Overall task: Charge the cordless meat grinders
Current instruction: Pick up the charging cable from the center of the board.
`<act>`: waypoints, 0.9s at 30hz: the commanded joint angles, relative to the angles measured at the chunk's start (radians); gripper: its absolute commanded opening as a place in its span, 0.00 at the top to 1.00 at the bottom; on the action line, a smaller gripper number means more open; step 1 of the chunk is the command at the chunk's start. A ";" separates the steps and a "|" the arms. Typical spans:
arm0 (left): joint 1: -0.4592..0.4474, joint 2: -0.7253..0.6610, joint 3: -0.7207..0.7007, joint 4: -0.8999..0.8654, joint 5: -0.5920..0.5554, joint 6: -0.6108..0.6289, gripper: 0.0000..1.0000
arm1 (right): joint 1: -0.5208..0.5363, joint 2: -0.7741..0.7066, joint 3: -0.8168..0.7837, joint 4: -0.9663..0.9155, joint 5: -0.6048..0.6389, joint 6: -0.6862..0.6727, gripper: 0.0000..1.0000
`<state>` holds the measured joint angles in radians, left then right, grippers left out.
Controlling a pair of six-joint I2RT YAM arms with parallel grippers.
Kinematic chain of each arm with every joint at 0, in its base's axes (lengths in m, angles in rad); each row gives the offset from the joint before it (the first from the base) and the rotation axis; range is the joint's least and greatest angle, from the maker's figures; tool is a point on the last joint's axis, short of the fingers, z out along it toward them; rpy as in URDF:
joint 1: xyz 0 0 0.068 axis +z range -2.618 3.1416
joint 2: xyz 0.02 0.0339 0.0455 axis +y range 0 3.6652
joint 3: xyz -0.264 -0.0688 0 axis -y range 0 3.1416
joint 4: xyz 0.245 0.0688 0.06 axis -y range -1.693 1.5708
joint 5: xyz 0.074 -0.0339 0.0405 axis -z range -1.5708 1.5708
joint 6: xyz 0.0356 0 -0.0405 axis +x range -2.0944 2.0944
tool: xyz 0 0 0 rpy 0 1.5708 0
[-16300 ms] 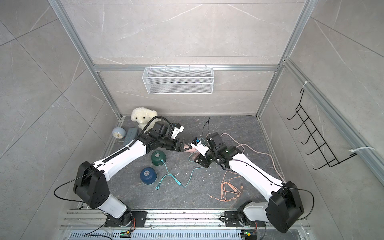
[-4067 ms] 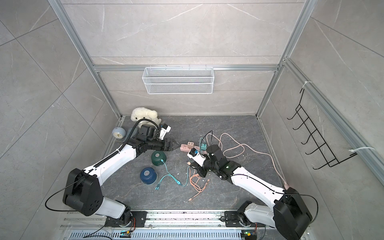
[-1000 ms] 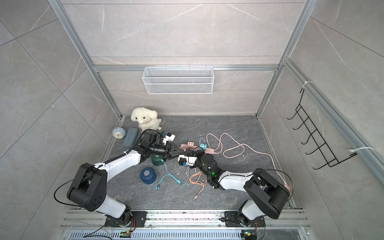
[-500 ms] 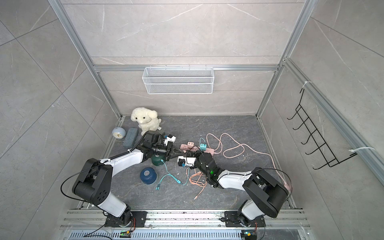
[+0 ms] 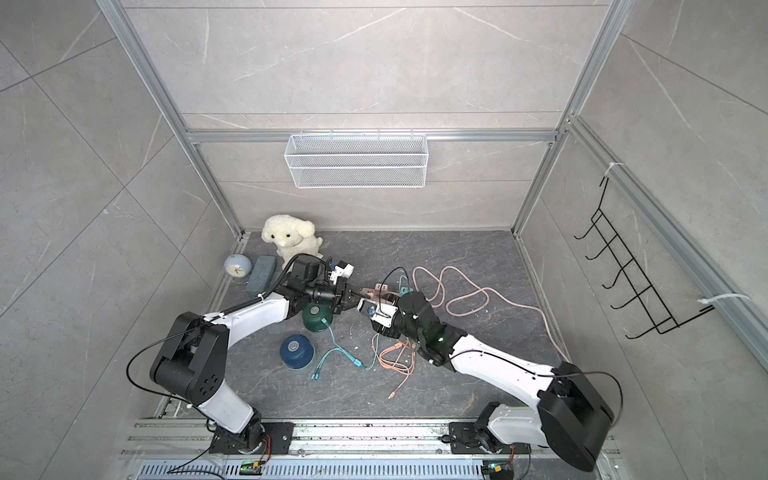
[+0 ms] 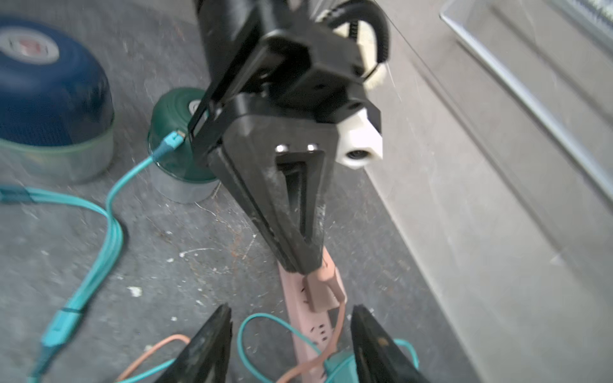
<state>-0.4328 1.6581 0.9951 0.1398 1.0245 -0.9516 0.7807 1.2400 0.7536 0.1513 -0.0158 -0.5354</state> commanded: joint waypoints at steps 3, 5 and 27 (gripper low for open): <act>0.005 0.017 0.040 0.067 0.047 0.043 1.00 | -0.084 -0.032 0.163 -0.359 -0.041 0.611 0.49; 0.005 0.011 0.045 0.065 0.054 0.051 1.00 | -0.119 -0.019 0.187 -0.387 -0.101 0.812 0.52; 0.003 -0.059 -0.017 0.205 0.084 -0.022 1.00 | -0.114 0.113 -0.050 0.309 -0.171 1.674 0.51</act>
<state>-0.4320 1.6501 0.9871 0.2703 1.0752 -0.9405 0.6628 1.3277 0.7216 0.3187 -0.2157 1.0668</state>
